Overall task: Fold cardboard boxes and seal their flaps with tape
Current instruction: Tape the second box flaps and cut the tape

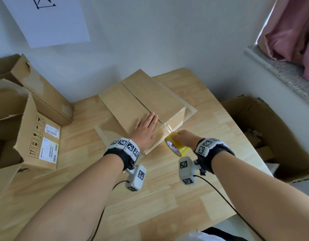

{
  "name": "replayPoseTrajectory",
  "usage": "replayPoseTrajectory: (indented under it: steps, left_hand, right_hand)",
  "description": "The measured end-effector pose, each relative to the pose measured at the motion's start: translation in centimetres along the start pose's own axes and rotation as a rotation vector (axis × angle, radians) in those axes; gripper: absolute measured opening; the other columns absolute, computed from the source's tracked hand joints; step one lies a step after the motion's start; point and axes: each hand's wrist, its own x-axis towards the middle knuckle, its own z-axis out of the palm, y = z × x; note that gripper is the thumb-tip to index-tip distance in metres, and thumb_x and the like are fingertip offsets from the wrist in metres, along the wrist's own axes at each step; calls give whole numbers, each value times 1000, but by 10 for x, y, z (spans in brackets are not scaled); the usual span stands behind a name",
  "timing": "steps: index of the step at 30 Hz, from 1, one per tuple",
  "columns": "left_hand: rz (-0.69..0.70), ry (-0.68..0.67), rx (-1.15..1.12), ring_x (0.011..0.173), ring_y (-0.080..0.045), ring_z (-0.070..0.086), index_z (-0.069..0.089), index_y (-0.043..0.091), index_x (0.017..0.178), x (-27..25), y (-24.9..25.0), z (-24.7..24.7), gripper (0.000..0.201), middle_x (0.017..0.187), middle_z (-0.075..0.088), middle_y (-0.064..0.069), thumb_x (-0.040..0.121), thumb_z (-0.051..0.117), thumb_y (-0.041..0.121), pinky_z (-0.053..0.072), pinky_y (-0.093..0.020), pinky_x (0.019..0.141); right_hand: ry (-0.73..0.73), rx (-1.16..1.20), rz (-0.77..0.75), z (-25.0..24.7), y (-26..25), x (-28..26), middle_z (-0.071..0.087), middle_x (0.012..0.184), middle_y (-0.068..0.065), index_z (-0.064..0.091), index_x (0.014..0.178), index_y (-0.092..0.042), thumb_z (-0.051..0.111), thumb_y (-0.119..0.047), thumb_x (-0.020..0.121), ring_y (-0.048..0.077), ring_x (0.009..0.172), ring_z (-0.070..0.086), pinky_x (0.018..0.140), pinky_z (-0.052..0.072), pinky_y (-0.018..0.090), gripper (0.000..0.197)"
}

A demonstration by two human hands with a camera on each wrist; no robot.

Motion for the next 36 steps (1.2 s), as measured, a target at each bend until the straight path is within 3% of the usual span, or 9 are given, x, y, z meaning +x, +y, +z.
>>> replayPoseTrajectory:
  steps: [3, 6, 9, 12, 18, 21, 25, 30, 36]
  left_hand:
    - [-25, -38, -231, 143, -6, -20, -3, 30, 151, 4, 3, -11, 58, 157, -19, 10, 101, 25, 34, -13, -40, 117]
    - [-83, 108, -262, 145, -9, -11, 8, 41, 149, 8, 14, -6, 49, 158, -7, 16, 101, 15, 48, -10, -42, 117]
    - [-101, 206, -129, 146, -12, -6, 8, 42, 149, 8, 18, 9, 55, 158, -3, 16, 96, 15, 60, -7, -44, 118]
    - [-97, 264, -95, 146, -11, 0, 15, 44, 147, 10, 13, 12, 55, 158, 7, 16, 96, 22, 60, -2, -43, 118]
    - [-99, 325, -59, 145, -10, 6, 23, 45, 146, 13, 13, 14, 50, 157, 14, 19, 97, 29, 56, 2, -39, 114]
    - [-98, 338, -76, 145, -10, 6, 23, 46, 145, 13, 11, 15, 50, 156, 14, 19, 97, 30, 56, 1, -38, 114]
    - [-107, 380, -42, 145, -10, 8, 23, 46, 145, 17, 13, 19, 50, 156, 15, 18, 96, 30, 56, 3, -37, 114]
    - [-101, 415, -24, 145, -11, 9, 23, 45, 145, 16, 11, 24, 49, 156, 16, 17, 97, 31, 53, 5, -39, 117]
    - [-95, 447, -26, 145, -13, 14, 29, 43, 144, 17, 11, 27, 48, 156, 21, 15, 97, 35, 51, 5, -39, 116]
  right_hand:
    - [8, -24, 9, 1, 1, 5, 46, 71, -1, 51, 90, -7, 43, -30, 97, 12, 63, 42, 63, 33, 24, 26]
    - [23, 10, 10, 3, -1, 8, 47, 64, -4, 49, 71, -9, 43, -24, 98, 8, 57, 43, 54, 30, 20, 31]
    - [4, -17, 0, 8, -6, 15, 64, 82, 3, 61, 93, 0, 47, -24, 94, 21, 84, 63, 75, 47, 27, 28]
    - [-17, -56, 17, 9, -10, 18, 67, 107, 13, 64, 105, 3, 50, -27, 91, 30, 103, 62, 96, 47, 38, 35]
    - [86, 98, -41, 2, 14, 18, 57, 90, 8, 60, 95, -5, 42, -48, 96, 23, 85, 50, 79, 38, 31, 47]
    - [262, 197, -28, -9, 40, 11, 64, 109, 16, 61, 107, 1, 40, -34, 100, 28, 94, 56, 81, 41, 33, 41]
    - [345, 172, 235, -20, 108, -2, 58, 125, 19, 57, 123, -3, 44, -3, 93, 34, 107, 58, 86, 48, 36, 32]
    - [256, -106, 366, -5, 156, -13, 47, 133, 14, 55, 127, -12, 47, -18, 97, 33, 118, 50, 102, 41, 37, 31]
    - [425, -153, 187, 10, 171, -17, 47, 120, 13, 56, 112, -9, 53, -12, 93, 35, 102, 53, 86, 46, 37, 20]
